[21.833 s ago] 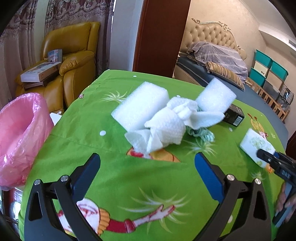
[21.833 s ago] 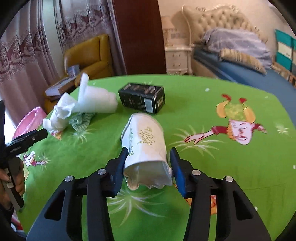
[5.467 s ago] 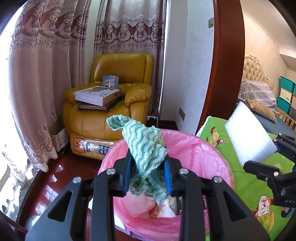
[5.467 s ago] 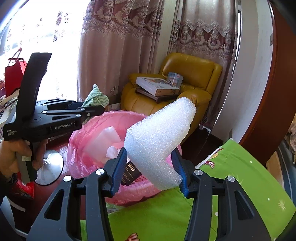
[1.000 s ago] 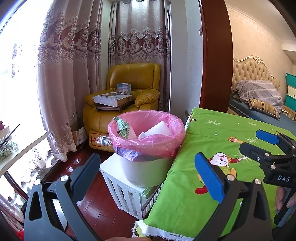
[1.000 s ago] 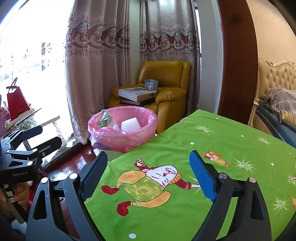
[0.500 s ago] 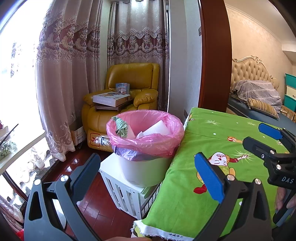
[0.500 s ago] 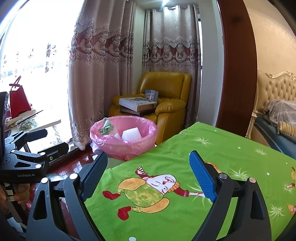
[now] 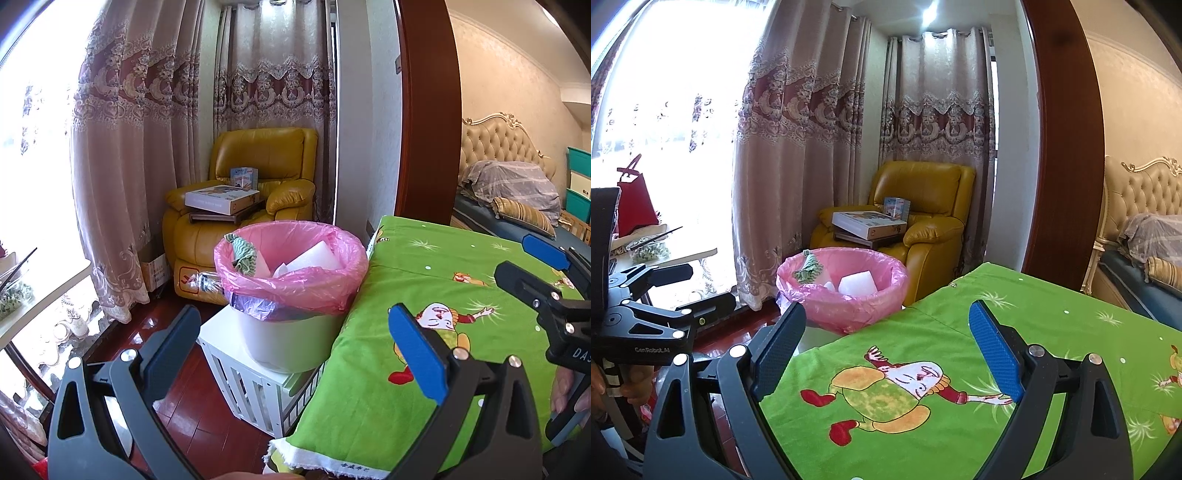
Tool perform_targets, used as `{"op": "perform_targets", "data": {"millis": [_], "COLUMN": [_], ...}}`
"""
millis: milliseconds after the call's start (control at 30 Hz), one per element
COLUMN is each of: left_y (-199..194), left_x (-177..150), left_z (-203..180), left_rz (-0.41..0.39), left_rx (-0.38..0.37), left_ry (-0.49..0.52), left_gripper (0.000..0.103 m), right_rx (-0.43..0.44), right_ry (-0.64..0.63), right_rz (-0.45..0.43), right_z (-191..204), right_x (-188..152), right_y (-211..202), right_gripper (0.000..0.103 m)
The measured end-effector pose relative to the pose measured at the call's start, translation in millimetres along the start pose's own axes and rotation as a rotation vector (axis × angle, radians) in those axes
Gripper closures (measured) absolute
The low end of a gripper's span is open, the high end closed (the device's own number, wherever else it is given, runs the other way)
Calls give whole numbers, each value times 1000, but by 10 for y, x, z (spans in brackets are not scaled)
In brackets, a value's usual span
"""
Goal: Collect trash
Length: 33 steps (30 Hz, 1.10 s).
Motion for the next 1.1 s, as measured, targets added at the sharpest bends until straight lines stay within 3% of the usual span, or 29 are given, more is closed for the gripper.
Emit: {"op": "perform_targets", "data": {"millis": [1100], "left_y": [-30], "left_x": [3], "left_z": [-12], "left_rz": [-8], "left_rx": [-2], "left_ry": [-1], "left_gripper": [4], "right_rx": [9], "right_ry": [8], "right_rz": [12], "right_z": [10], "right_x": [-88], "right_y": [99], "right_gripper": [19]}}
Point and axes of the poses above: each gripper's, at about its wrist camera, not at the fingertips, and y roughly the way its jaws point, z to its left, x to its top, the point moved 1 cm from there along y, roughly the way its jaws point, and after that the axes turned 14 degrees about y, right-handed, at the moved point
